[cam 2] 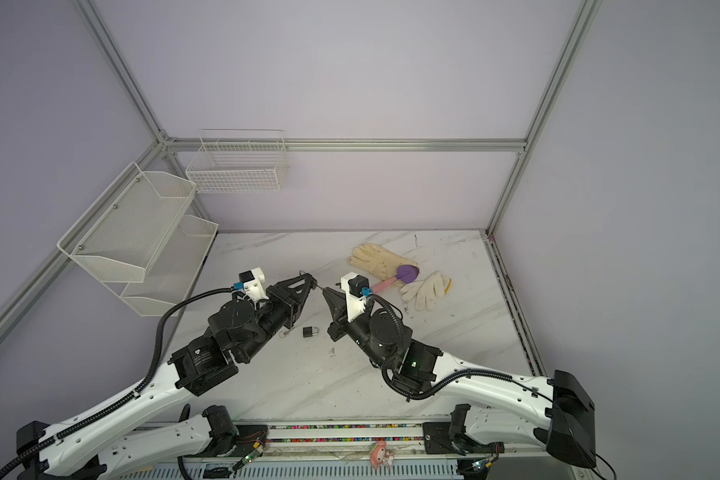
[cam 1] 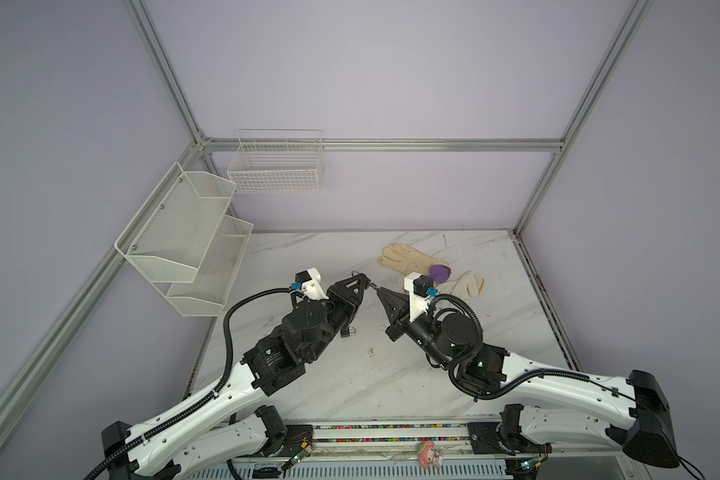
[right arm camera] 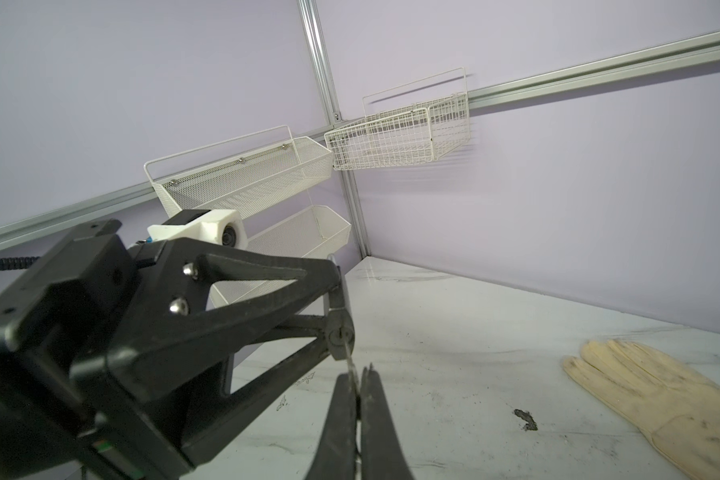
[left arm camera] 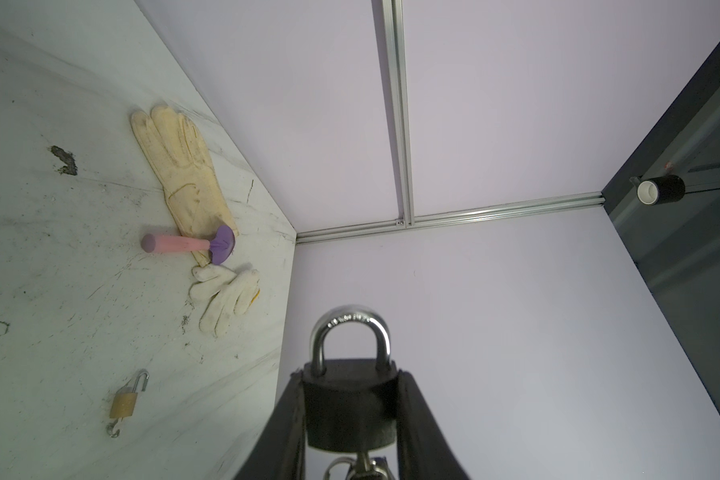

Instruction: Unlock with the key

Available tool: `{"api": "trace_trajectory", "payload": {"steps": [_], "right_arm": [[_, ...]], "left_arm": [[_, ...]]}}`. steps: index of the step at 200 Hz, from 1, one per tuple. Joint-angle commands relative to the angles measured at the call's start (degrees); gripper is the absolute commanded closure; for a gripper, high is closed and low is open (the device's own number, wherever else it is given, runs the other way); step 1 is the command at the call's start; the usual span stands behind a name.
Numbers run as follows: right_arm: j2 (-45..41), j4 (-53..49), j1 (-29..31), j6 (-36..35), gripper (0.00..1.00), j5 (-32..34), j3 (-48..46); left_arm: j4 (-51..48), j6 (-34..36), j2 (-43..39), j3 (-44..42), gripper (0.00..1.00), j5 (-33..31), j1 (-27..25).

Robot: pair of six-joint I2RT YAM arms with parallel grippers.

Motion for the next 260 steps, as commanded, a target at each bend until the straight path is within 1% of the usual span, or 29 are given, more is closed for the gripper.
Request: {"api": "trace_trajectory", "payload": {"steps": [1,33,49,69,82,95,112,120,129,142,151,157,165,178,183,194,201,205,215,228,234,241,252,260], "right_arm": [[-2.4,-1.6,0.2,-0.2,1.0,0.2,-1.0],[-3.5,-2.2,0.3,-0.4,1.0,-2.7,-1.9],[-2.8,-2.2,0.2,0.0,1.0,-2.4,-1.9],[-1.5,0.7,0.4,1.0,1.0,-2.2,-2.6],[0.2,1.5,0.8,2.0,1.0,1.1,-1.9],[1.6,3.6,0.9,2.1,1.0,2.9,-1.8],[3.5,5.9,1.0,3.8,1.0,5.1,-1.1],[3.9,6.4,1.0,6.3,1.0,5.9,-0.6],[3.8,9.9,1.0,8.2,1.0,3.7,-0.9],[3.9,14.0,1.0,7.0,1.0,-2.2,-0.8],[4.6,11.7,1.0,4.5,1.0,-4.3,1.5],[5.2,8.2,1.0,2.9,1.0,-4.2,3.4],[6.6,3.7,1.1,0.6,1.0,-1.6,5.7],[8.2,-0.3,1.1,-1.2,1.0,5.2,7.2],[8.3,-1.0,1.1,-1.8,1.0,7.4,7.3],[8.3,-0.5,1.0,-2.5,1.0,9.3,7.0],[8.0,-0.6,1.0,-0.1,1.0,8.1,7.3],[7.5,-0.8,0.6,1.6,1.0,6.4,7.5],[5.6,0.2,0.2,5.1,1.0,-0.6,7.3],[4.7,2.0,0.3,10.1,1.0,-4.5,7.2],[4.8,1.3,0.2,11.7,1.0,-5.4,7.7],[5.2,-0.5,0.2,11.6,1.0,-5.5,8.4],[6.0,-4.5,0.3,9.7,1.0,-2.6,8.8],[5.8,-5.8,0.2,9.4,1.0,-1.6,8.1]], "left_arm": [[4.4,-0.8,-1.1,-0.9,0.99,-0.7,1.1],[9.1,-1.8,-0.9,-2.8,1.0,-0.6,1.6],[11.0,-2.0,-0.4,-3.0,1.0,0.1,1.8],[13.5,-3.1,0.3,-3.5,1.0,1.2,1.9],[16.0,-4.0,0.9,-4.1,1.0,2.0,1.8],[17.8,-4.4,1.7,-4.1,1.0,3.2,1.9],[17.3,-4.7,3.4,-2.8,1.0,5.8,1.8],[16.7,-4.4,4.3,-2.0,1.0,6.9,1.8],[16.2,-3.5,5.1,-1.2,1.0,7.6,1.7],[14.7,-3.1,5.7,-0.7,1.0,7.8,1.7],[13.4,-2.4,5.8,-0.4,1.0,7.3,1.8],[11.9,-1.7,5.7,-0.1,1.0,6.9,1.8],[9.5,-0.9,5.5,0.6,1.0,6.3,1.8],[8.0,0.9,5.1,1.0,1.0,5.4,1.8],[8.2,1.0,5.0,0.7,1.0,5.4,1.8],[11.5,2.0,4.7,-0.7,1.0,5.7,1.8],[13.4,2.7,4.7,-1.5,1.0,6.0,1.8],[14.2,2.8,4.7,-2.0,1.0,6.0,1.8],[14.5,2.4,4.7,-2.5,1.0,6.0,1.8],[13.9,2.2,4.5,-2.7,1.0,4.8,1.8],[13.7,2.4,4.3,-2.6,1.0,3.9,1.9],[12.8,2.4,4.0,-2.4,1.0,2.9,1.9],[11.3,2.6,3.5,-1.9,1.0,1.4,2.0],[9.4,2.9,3.1,-1.3,1.0,0.2,2.2]]}}
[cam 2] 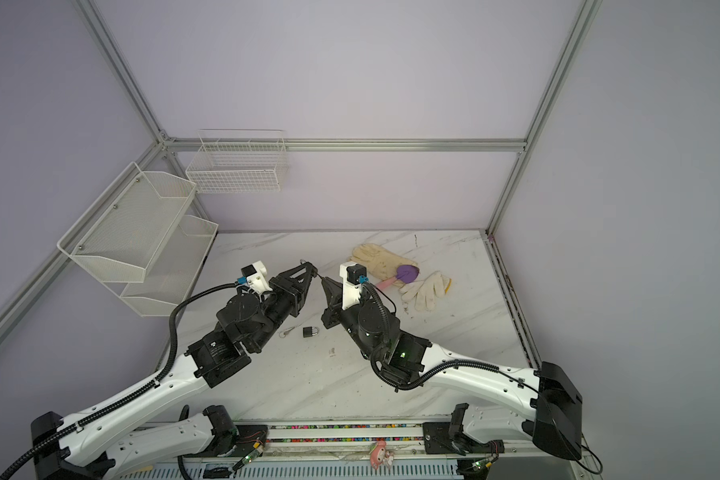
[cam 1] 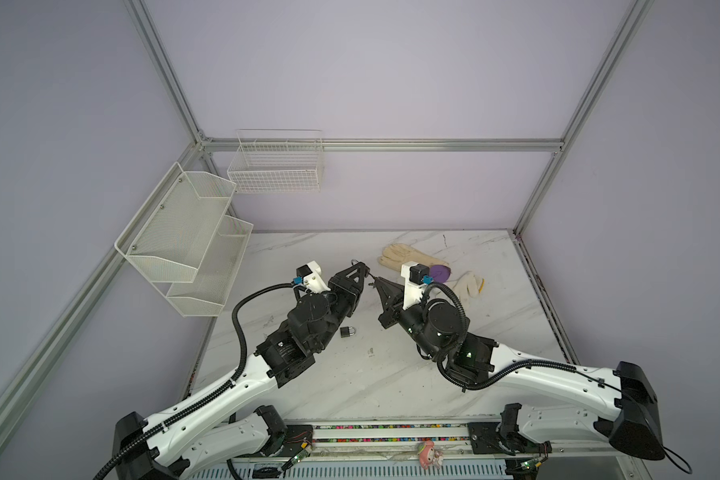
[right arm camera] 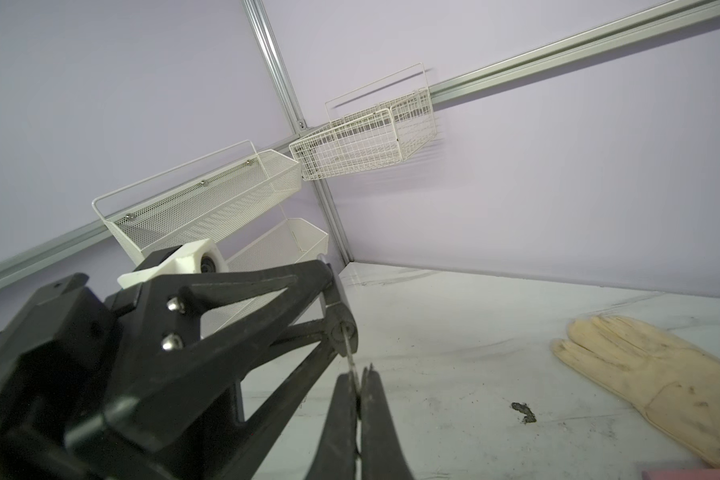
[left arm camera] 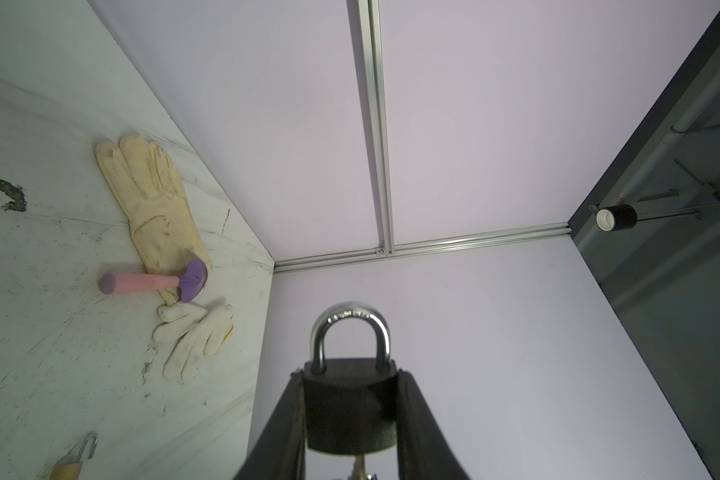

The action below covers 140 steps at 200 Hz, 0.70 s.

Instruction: Unlock with the key

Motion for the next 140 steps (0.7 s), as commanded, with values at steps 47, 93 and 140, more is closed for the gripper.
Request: {"api": "trace_trajectory", "payload": {"steps": [47,93,140], "right_arm": [[-6.1,-6.6,1.0,2.9,1.0,-6.7,-2.5],[-8.1,-7.7,1.0,8.9,1.0,-11.5,-3.3],[-2.7,-8.6,0.8,10.9,1.0,-7.7,0.5]], "left_arm": [[-7.8,6.1,-4.3,1.7,1.0,-7.3,0.2],[-8.7,5.8,-4.5,1.9,1.0,-9.1,1.1],[-3.9,3.4,-4.0,0.8,1.0,-2.8,1.4]]}}
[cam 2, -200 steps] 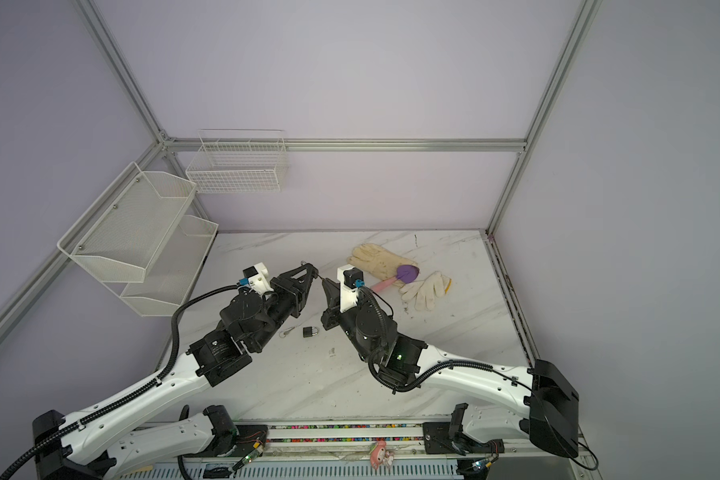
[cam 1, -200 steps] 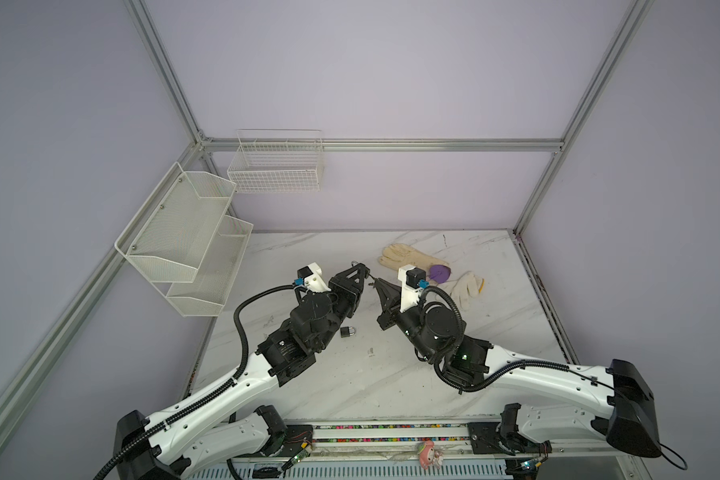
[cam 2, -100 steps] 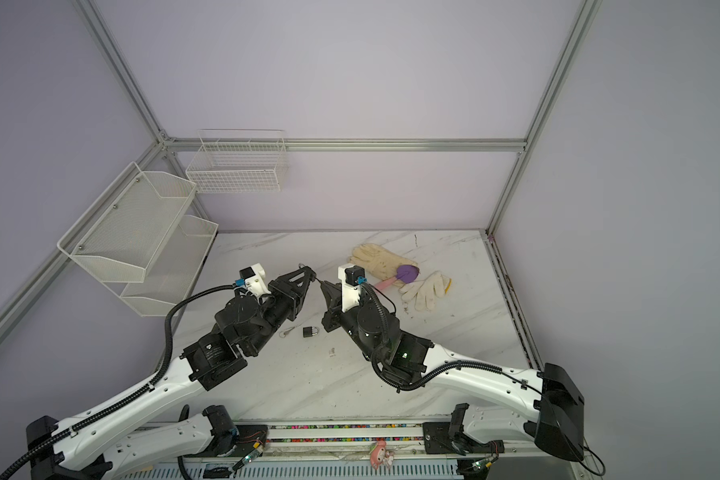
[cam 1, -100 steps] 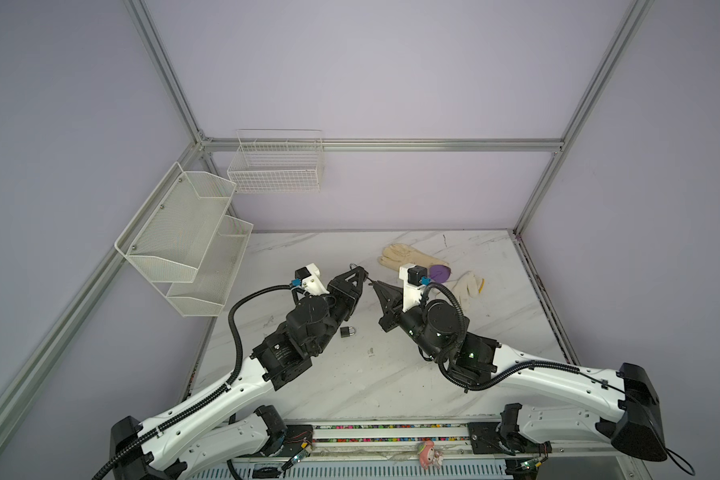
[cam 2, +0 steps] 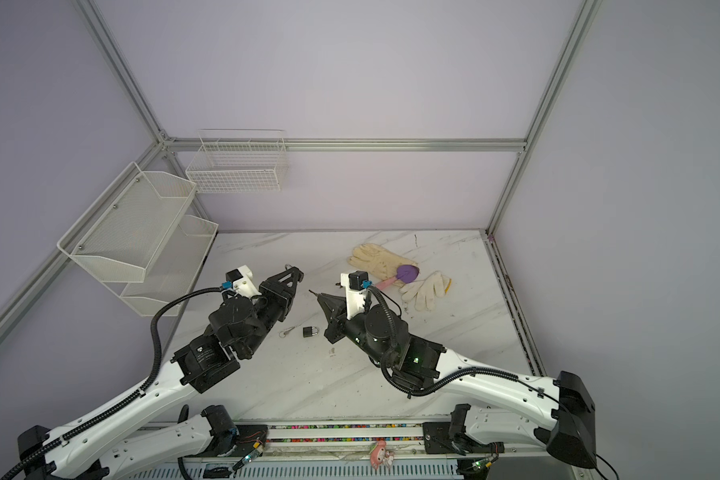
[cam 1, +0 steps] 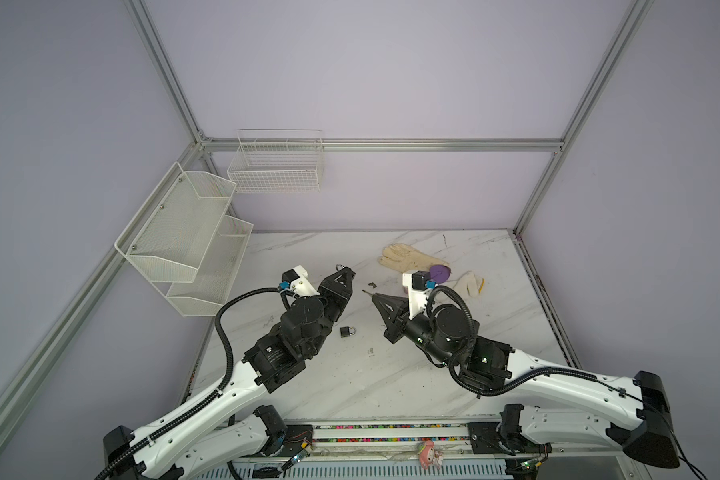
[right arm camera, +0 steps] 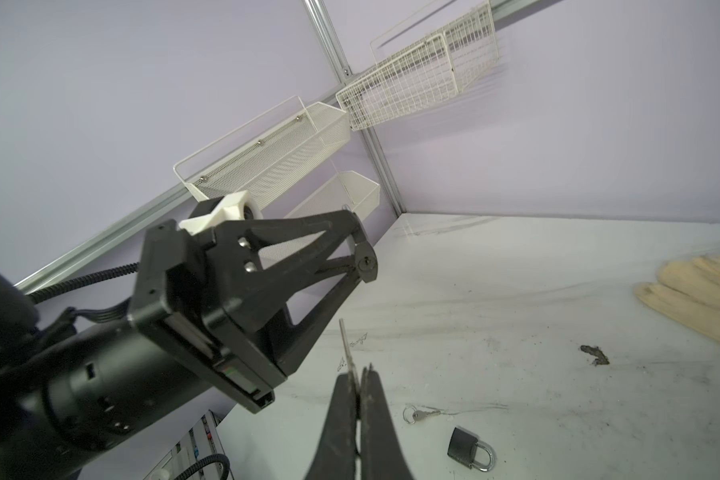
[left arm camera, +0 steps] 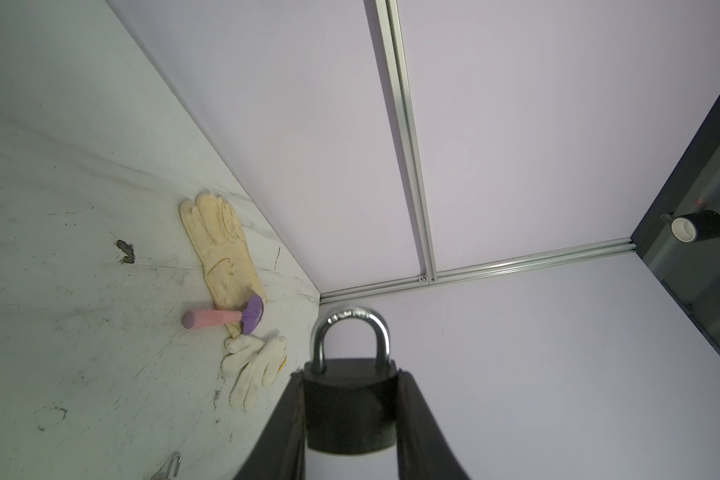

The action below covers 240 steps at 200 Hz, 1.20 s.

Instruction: Unlock with the key

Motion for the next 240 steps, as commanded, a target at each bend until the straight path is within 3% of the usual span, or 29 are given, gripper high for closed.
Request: {"api": "trace_trajectory", "payload": {"steps": [1,72,125,214,240], "right_arm": [[1.5,-0.1,0.0,2.0,1.0,1.3,2.5],[1.0,1.6,-1.7,-3.0,1.0,5.5,4.0],[0.7,2.9,-1.8,-3.4,1.0,4.9,2.5],[1.8,7.1,-1.9,-6.5,1.0,11.4,0.4],[2.4,10.4,-1.8,-8.5,1.0,8.6,-0.2]], "left_arm": [[5.1,-0.6,-0.3,0.7,1.0,2.8,0.3],[2.9,-2.9,-0.1,1.4,1.0,7.6,0.3],[4.9,-4.3,0.7,1.1,1.0,9.4,0.3],[7.0,-6.5,1.6,1.6,1.0,13.0,0.3],[6.4,-6.3,2.2,2.4,1.0,13.5,0.3]]}}
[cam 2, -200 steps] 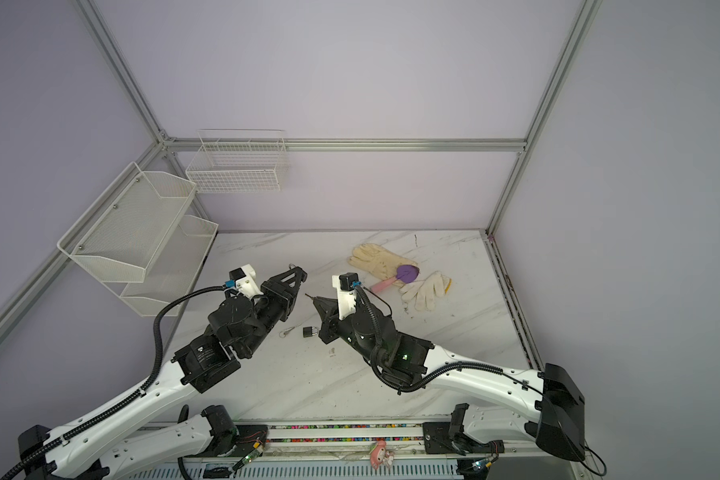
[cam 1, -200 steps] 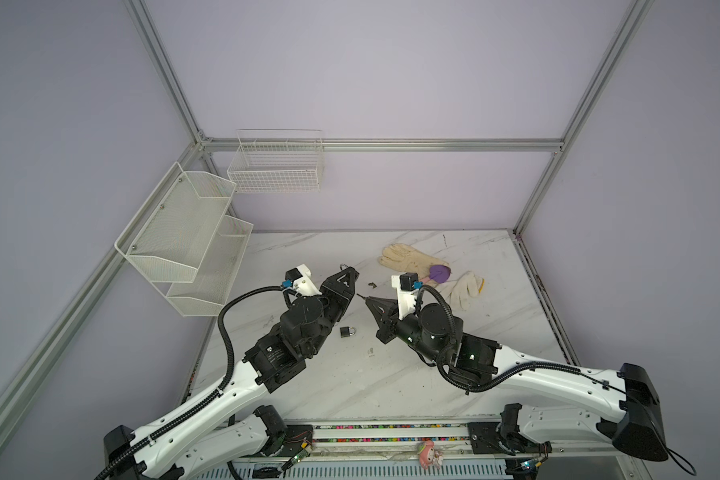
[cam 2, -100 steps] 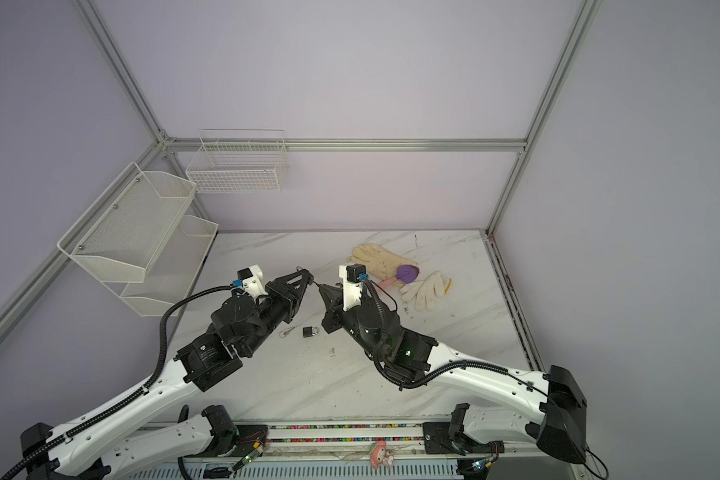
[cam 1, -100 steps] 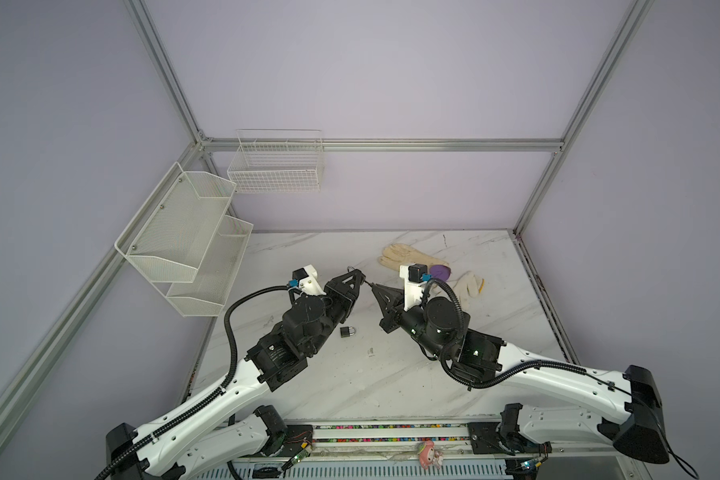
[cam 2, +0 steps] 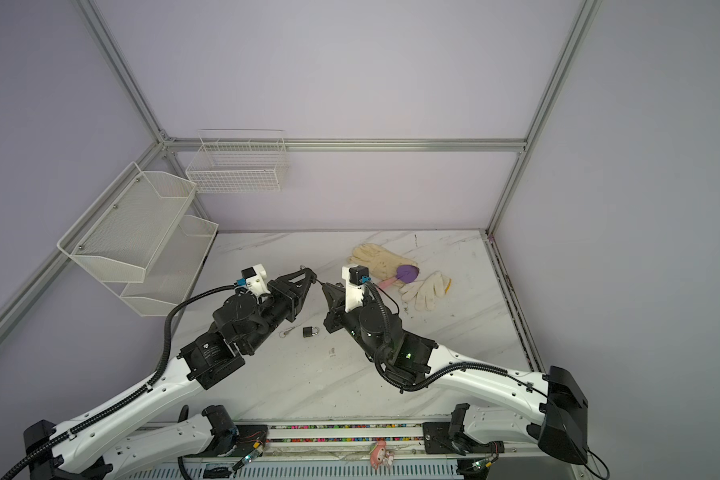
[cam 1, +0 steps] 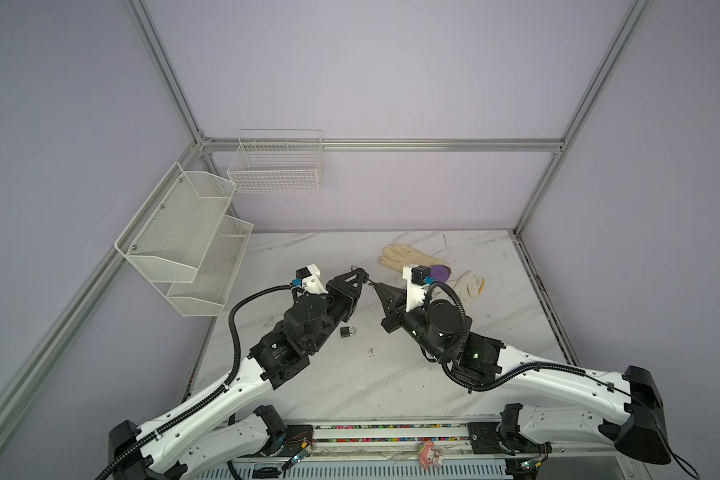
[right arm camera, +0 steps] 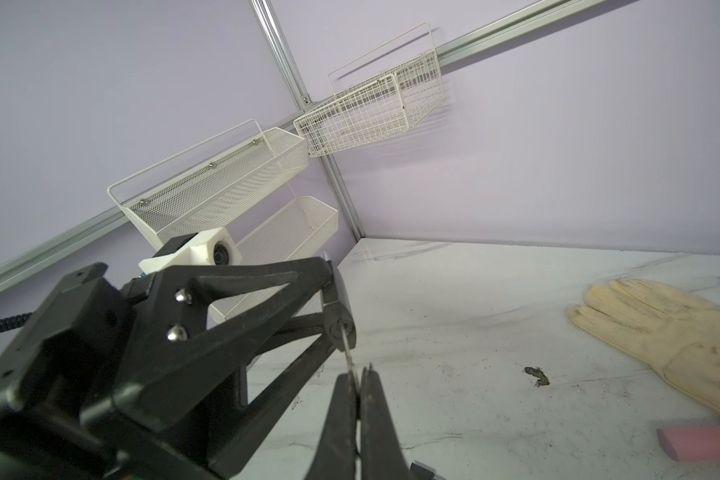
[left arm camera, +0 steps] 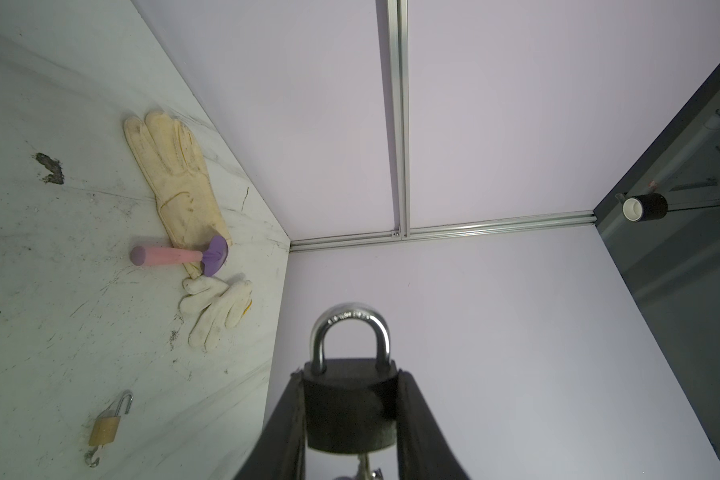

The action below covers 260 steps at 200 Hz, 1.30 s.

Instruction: Unlock with the key

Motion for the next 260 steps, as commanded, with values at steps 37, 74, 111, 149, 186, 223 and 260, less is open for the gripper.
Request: {"api": "trace_trajectory", "payload": {"steps": [37,74,111,149,186,223,260], "right_arm": [[0.6,10.6,-0.2,-4.1,1.0,-3.2,-2.7],[1.6,13.9,0.8,-7.2,1.0,-6.3,-3.1],[3.5,13.6,1.1,-8.3,1.0,-3.0,-1.0],[4.3,16.7,1.1,-5.0,1.0,1.7,-0.8],[6.4,18.4,2.0,-12.2,1.0,-5.2,1.2],[6.8,17.4,1.4,-18.5,1.0,-2.7,0.6],[4.0,16.8,-5.3,-3.2,1.0,-20.7,0.8]], "left_arm": [[4.0,-0.1,0.7,2.3,1.0,3.1,-0.1],[3.5,0.4,2.1,3.6,1.0,4.1,-0.1],[2.4,1.9,2.2,4.6,1.0,4.3,-0.1],[3.5,1.2,4.8,5.9,1.0,8.3,-1.2],[4.1,0.2,7.8,7.6,1.0,12.7,-2.0],[-4.7,4.5,7.0,10.2,1.0,10.0,-2.2],[-5.1,5.6,6.5,7.2,1.0,9.2,-2.3]]}}
